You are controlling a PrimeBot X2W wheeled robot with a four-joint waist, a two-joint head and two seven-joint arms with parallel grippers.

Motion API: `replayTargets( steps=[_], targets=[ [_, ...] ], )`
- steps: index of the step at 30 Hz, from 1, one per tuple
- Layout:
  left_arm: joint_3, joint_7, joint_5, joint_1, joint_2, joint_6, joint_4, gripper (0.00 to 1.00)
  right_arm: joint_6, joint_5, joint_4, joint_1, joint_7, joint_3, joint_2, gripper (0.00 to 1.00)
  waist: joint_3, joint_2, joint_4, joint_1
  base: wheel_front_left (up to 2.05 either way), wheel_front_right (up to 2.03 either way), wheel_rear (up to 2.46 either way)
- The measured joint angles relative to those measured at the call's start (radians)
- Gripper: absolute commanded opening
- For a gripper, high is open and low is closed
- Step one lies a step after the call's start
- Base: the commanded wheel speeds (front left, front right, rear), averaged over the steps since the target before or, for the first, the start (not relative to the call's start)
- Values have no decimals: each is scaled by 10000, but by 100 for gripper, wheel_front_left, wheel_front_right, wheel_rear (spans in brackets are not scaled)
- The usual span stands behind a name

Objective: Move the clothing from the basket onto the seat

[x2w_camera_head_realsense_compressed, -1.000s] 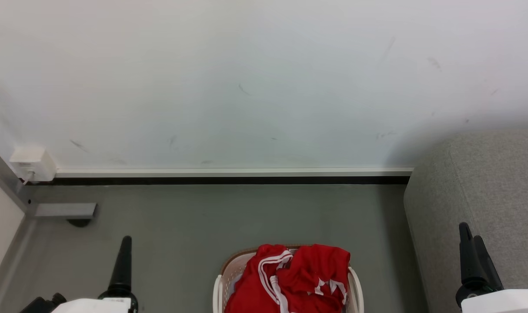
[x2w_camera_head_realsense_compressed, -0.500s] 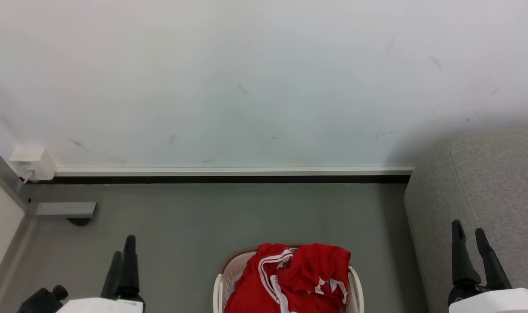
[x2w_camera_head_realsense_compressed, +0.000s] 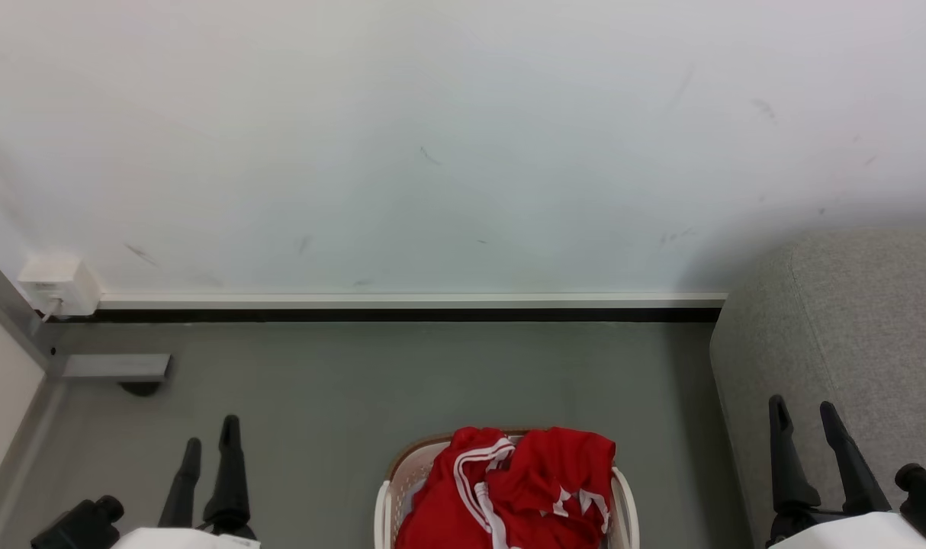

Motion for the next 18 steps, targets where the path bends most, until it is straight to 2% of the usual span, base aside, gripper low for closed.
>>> replayTargets(
  steps=[18],
  targets=[
    [-36,-437,2336,108,10,-174,146,100,0,-1881,125,14,-443,82,-21,100,-20,0,-7,0,0,0,0]
  ],
)
